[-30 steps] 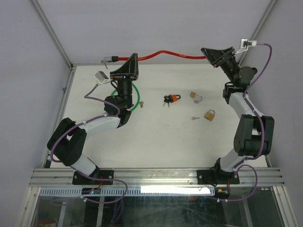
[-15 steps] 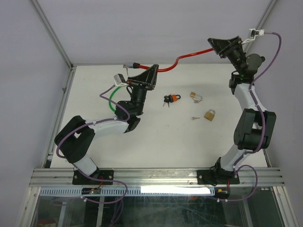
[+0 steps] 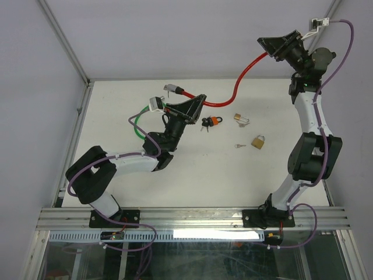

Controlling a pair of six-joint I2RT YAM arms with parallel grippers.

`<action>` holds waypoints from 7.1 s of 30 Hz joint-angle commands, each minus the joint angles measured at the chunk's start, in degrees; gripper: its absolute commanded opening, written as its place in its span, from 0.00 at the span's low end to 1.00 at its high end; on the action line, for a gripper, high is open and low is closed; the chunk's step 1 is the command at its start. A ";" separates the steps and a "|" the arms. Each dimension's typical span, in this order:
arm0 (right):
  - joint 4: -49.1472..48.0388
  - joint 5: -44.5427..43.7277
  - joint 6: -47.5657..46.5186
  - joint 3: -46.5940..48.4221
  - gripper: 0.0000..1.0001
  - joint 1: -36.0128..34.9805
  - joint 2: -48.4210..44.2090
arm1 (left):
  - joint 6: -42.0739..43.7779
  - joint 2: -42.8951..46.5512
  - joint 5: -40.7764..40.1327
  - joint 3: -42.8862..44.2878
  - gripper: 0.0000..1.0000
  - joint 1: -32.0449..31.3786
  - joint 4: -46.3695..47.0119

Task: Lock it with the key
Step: Lock the lock.

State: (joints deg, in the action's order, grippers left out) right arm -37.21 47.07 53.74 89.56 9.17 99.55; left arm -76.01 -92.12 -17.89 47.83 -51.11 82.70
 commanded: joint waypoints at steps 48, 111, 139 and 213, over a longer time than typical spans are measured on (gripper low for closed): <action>-10.82 30.77 14.91 -13.10 0.33 -1.31 -6.82 | 10.41 4.27 19.23 -8.29 0.00 3.88 -7.37; 80.71 17.52 -77.11 4.20 0.00 -4.55 -12.35 | 35.35 7.09 32.38 3.99 0.00 11.99 -39.76; 117.16 -0.93 -117.96 -11.50 0.00 -19.81 -26.79 | 86.94 5.70 54.63 25.57 0.00 14.73 -92.53; 113.27 -2.75 -118.21 -16.86 0.00 -31.73 -37.59 | 89.78 8.36 104.56 20.72 0.00 12.02 -96.23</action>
State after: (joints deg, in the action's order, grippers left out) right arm 76.40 44.69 -63.57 69.97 -22.22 62.37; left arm 14.26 -86.54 83.18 68.47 -38.65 -15.40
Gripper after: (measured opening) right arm 0.170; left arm 0.134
